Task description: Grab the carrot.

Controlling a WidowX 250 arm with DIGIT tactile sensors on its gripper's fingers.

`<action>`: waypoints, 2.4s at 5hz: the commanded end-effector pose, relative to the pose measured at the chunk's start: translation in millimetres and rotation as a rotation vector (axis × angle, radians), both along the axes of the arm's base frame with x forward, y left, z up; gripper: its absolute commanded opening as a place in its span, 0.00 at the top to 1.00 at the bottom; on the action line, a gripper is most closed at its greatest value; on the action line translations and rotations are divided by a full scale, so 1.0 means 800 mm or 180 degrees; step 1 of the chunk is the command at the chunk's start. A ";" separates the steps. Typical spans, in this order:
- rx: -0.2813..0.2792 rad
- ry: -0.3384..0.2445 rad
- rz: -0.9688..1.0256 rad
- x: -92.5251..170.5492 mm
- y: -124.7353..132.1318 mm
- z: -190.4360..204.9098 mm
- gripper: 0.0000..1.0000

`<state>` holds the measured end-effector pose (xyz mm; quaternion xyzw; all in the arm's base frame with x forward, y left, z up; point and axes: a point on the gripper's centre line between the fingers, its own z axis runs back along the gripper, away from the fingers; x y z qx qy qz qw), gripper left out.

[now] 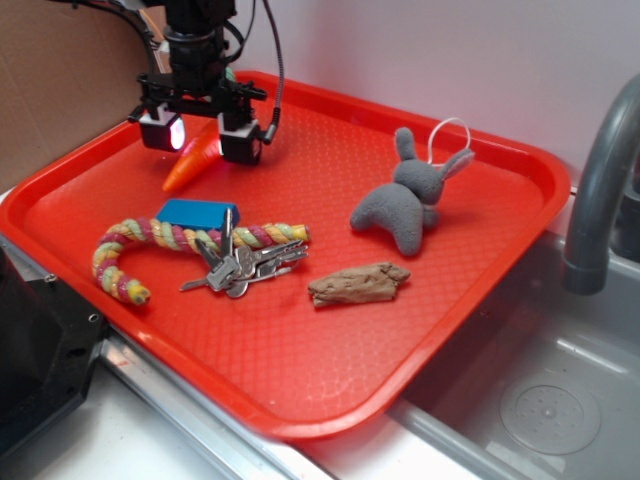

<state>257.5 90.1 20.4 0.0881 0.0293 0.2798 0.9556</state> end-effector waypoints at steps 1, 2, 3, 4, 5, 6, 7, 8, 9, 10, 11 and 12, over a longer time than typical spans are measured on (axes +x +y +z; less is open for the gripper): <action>0.0002 -0.0078 -0.0062 -0.019 0.000 0.007 1.00; -0.0009 -0.0117 -0.0160 -0.027 -0.003 0.028 1.00; 0.0016 -0.0171 -0.0221 -0.033 -0.007 0.042 1.00; -0.0031 -0.0254 -0.0357 -0.044 -0.020 0.071 1.00; -0.0311 -0.0441 -0.0887 -0.048 -0.077 0.133 1.00; -0.0436 -0.0437 -0.1285 -0.074 -0.135 0.197 1.00; -0.0589 -0.0488 -0.1449 -0.080 -0.147 0.261 1.00; -0.0654 -0.0495 -0.1398 -0.092 -0.142 0.289 1.00; -0.0690 -0.0574 -0.1233 -0.107 -0.082 0.266 1.00; -0.0468 -0.0540 -0.1293 -0.098 -0.056 0.257 1.00; -0.0327 -0.0459 -0.1448 -0.079 -0.054 0.246 1.00; -0.0309 -0.0442 -0.1506 -0.068 -0.068 0.238 1.00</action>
